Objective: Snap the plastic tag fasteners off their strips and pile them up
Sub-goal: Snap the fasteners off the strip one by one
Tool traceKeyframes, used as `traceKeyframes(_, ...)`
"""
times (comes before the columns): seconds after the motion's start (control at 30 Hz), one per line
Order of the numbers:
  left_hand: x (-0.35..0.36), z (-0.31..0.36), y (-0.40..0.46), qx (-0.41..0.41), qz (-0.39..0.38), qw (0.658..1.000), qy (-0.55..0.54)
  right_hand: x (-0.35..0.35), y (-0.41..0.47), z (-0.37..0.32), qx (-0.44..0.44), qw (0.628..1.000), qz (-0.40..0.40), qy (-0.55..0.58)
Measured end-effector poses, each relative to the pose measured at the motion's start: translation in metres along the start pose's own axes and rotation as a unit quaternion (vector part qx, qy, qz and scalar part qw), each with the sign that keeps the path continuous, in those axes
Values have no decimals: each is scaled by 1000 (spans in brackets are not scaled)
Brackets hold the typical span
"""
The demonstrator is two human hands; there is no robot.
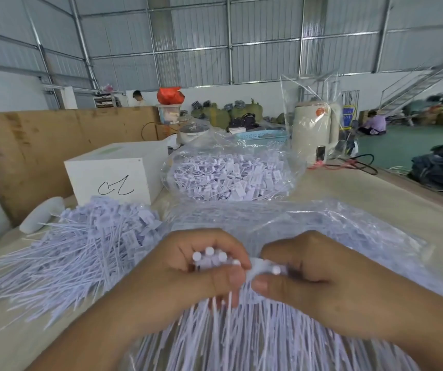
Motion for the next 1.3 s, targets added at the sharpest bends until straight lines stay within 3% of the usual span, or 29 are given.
traceKeyframes(0.07, 1, 3, -2, -17, -38, 999, -16, -1, 5, 0, -20, 1000, -11, 17)
traceKeyframes(0.17, 0, 8, -1, 11, -3, 1000, 10, -2, 7, -2, -41, 998, 30, 46)
traceKeyframes(0.27, 3, 11, 1, 70, 119, 989, 44, -1, 8, -10, -33, 987, 148, 55)
traceKeyframes(0.33, 6, 10, 0, 85, 182, 979, 43, -15, 9, -6, 11, 953, 261, 151)
traceKeyframes(0.37, 7, 10, 0, 87, 194, 976, 34, -24, 7, -3, 22, 934, 308, 177)
traceKeyframes(0.43, 10, 10, 0, 83, 189, 978, 20, -35, 3, -3, 3, 931, 334, 147)
traceKeyframes(0.47, 11, 8, 0, 78, 179, 981, 14, -32, 2, -4, -9, 942, 304, 138)
traceKeyframes(0.57, 12, 6, 0, 61, 140, 988, 2, -5, 4, -9, -39, 980, 93, 171)
traceKeyframes(0.77, 20, 9, 0, -12, -74, 995, -70, 3, 5, -5, -70, 979, -30, 191)
traceKeyframes(0.87, 19, 3, -2, -64, -122, 987, -77, 6, 3, -8, -50, 989, -31, 136)
traceKeyframes(1.07, 12, 0, 1, -39, -44, 997, -48, -4, 6, -3, -11, 998, -9, 63)
traceKeyframes(1.17, 4, -3, 0, -37, 6, 998, -59, -9, 6, 4, 27, 996, -16, 89)
traceKeyframes(1.3, 4, -2, -3, -53, -25, 985, -160, -11, 6, 1, 0, 995, 7, 101)
Point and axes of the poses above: each hand's wrist, its own y-axis towards the middle knuckle, its own x-axis out of the palm, z = x × y, the point moved 4 cm from there along y, towards the middle knuckle, and after that the axes turned 8 degrees about x, right-handed, at the moved point
